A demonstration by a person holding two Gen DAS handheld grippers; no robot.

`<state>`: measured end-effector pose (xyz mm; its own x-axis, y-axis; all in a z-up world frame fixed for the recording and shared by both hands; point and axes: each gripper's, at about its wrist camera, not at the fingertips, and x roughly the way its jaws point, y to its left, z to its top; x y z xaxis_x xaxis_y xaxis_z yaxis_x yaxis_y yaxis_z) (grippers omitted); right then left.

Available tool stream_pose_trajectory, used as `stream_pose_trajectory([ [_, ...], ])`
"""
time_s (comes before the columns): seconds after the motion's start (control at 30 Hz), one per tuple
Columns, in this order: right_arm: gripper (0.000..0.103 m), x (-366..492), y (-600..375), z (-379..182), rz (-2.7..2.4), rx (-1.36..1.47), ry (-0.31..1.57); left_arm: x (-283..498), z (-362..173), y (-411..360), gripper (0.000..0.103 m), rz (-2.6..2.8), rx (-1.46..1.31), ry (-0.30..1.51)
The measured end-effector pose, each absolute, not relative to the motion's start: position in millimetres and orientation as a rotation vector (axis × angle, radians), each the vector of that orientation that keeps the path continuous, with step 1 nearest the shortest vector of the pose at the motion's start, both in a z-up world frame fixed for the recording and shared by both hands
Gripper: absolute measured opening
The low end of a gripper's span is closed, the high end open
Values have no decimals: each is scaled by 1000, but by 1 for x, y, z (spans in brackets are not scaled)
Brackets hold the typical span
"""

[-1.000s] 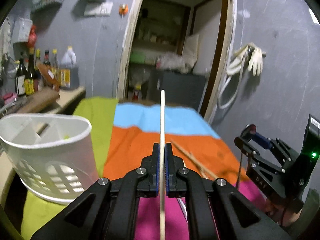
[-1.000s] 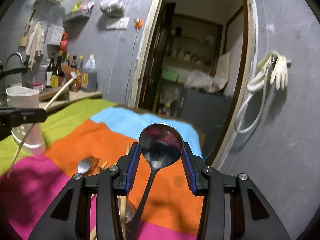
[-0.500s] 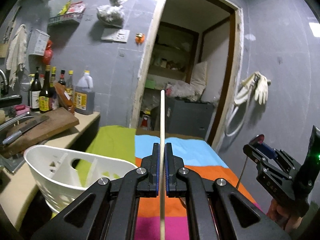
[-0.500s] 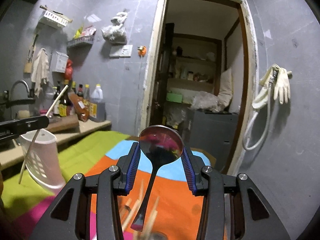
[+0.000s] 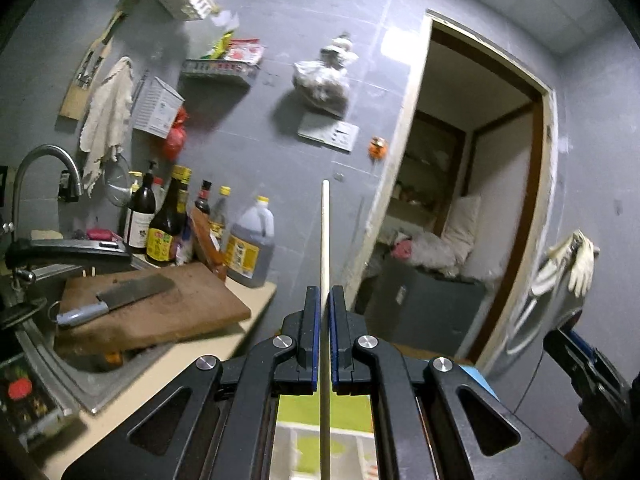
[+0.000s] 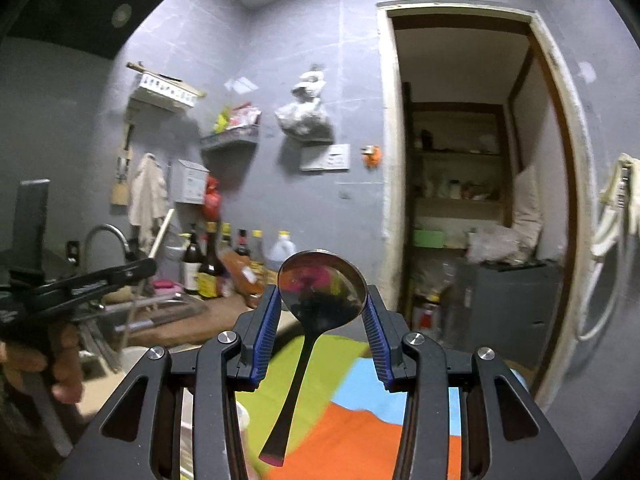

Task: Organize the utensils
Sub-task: 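Carry the chopstick and spoon up to the white utensil holder with both tools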

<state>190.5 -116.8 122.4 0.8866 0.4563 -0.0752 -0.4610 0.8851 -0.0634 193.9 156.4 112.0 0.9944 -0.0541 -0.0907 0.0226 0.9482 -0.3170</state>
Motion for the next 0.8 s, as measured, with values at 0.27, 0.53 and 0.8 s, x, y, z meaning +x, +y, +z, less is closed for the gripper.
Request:
stream_pose_trajectory([
  [0.27,39,202,-68,117,523,-75,50,215,92,185,2,-8,-387,73],
  [0.53,39,213,-46,87,523,-104,107,213,68,174,2,42,-369,70],
  [0.8,39,222,-45,59,519,-115,198,211,53,157,2,53,-316,107],
])
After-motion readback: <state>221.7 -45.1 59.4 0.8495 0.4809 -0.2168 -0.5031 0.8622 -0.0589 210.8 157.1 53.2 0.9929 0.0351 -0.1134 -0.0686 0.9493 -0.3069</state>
